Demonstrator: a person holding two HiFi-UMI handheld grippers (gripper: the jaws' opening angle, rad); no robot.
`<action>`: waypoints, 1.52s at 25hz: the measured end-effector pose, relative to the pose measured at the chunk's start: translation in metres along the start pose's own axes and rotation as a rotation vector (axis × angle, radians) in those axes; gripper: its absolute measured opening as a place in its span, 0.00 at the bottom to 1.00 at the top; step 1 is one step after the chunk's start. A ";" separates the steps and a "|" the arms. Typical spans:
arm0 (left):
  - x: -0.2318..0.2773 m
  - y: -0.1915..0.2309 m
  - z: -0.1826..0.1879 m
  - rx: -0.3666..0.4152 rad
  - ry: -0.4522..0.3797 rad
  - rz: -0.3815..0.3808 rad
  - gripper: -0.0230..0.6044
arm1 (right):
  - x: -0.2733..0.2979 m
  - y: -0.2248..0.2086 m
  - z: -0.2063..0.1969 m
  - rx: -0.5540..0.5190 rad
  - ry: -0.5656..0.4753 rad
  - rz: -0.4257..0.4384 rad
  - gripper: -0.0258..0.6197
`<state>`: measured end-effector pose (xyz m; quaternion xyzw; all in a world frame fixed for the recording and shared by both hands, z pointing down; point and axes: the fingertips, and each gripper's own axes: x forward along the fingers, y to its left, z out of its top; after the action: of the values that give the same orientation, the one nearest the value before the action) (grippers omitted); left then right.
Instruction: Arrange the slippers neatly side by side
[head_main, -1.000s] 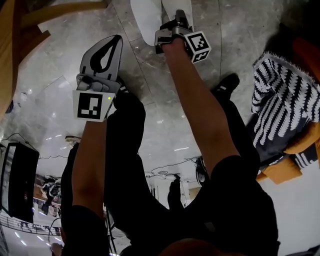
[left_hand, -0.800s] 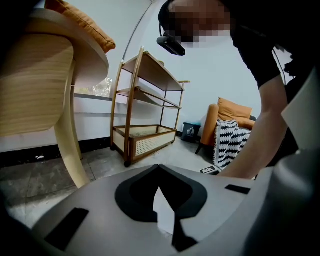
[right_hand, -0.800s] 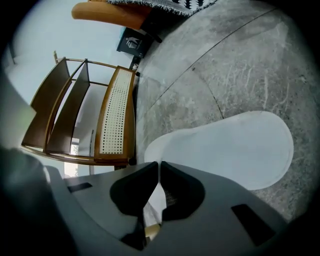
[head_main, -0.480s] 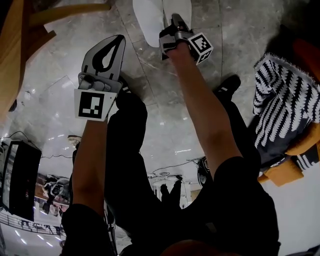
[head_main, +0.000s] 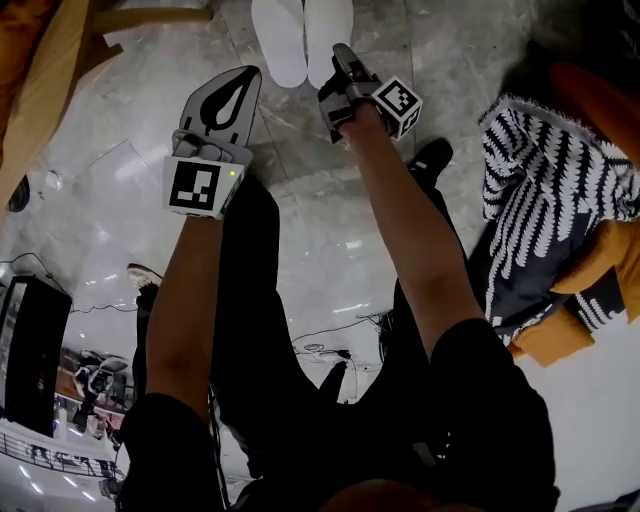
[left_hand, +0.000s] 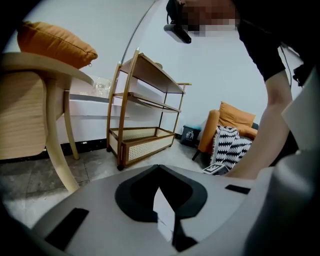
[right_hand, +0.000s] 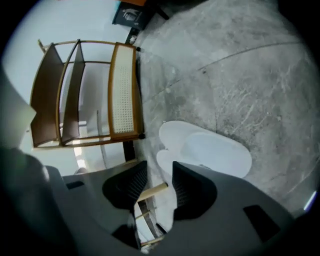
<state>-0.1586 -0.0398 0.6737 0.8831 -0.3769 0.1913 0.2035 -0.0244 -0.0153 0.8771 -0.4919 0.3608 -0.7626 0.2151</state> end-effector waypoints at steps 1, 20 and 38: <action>-0.002 -0.006 0.007 -0.020 -0.009 0.007 0.06 | -0.012 0.013 -0.006 -0.068 0.039 0.010 0.26; -0.165 -0.116 0.359 -0.025 -0.230 0.087 0.06 | -0.338 0.511 -0.142 -1.732 -0.156 0.319 0.09; -0.364 -0.236 0.574 0.078 -0.598 0.440 0.06 | -0.616 0.689 -0.127 -1.890 -0.129 0.895 0.09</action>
<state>-0.1114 0.0346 -0.0398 0.8051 -0.5927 -0.0218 0.0047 0.1032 0.0027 -0.0473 -0.3212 0.9467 0.0068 0.0245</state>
